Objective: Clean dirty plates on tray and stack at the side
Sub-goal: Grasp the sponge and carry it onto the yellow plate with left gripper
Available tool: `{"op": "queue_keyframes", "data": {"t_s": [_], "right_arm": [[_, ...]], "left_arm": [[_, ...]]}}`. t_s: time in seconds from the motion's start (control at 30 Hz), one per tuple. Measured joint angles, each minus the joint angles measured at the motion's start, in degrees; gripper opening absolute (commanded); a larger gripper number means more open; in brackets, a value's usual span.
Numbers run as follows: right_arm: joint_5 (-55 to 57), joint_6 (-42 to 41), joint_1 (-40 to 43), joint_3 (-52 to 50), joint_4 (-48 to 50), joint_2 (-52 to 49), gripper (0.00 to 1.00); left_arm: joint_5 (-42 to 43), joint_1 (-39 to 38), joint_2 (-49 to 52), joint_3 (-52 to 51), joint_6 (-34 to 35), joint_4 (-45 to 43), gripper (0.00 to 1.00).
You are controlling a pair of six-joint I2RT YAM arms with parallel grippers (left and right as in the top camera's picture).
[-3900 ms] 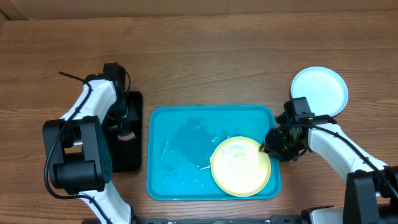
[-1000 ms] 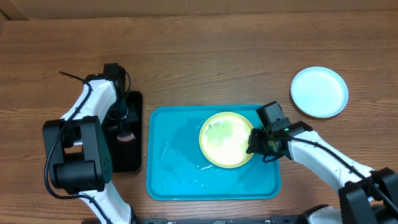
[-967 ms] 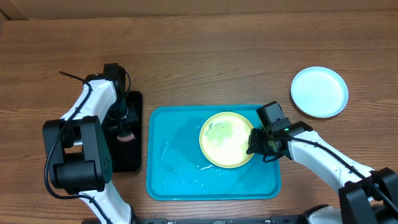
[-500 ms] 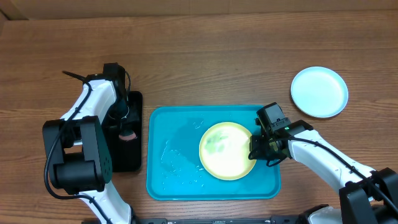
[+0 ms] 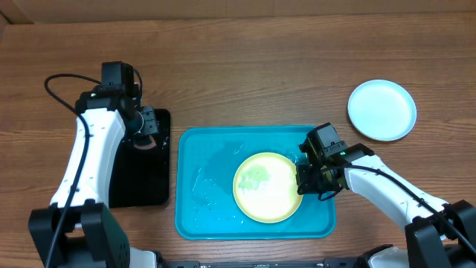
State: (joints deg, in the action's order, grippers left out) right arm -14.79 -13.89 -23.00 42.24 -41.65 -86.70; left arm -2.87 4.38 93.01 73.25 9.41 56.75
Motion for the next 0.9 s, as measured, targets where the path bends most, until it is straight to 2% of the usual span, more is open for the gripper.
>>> {"op": "queue_keyframes", "data": {"t_s": [0.2,0.43,0.7,0.9], "right_arm": [[-0.04,1.99,-0.02,2.49,-1.44,-1.73,0.04],[-2.32,4.66,-0.26,4.22,0.87,-3.28,0.04],[-7.5,3.34,-1.14,4.37,3.08,-5.11,0.04],[-8.96,1.97,-1.14,4.39,3.08,-6.86,0.04]], "left_arm": [[5.2,-1.88,-0.11,0.02,-3.67,0.44,0.04],[11.61,-12.09,-0.11,0.02,-8.41,-0.42,0.04],[15.98,-23.41,-0.11,0.02,-9.42,-3.54,0.04],[16.9,-28.0,1.33,0.02,-8.94,-5.09,0.04]]}}
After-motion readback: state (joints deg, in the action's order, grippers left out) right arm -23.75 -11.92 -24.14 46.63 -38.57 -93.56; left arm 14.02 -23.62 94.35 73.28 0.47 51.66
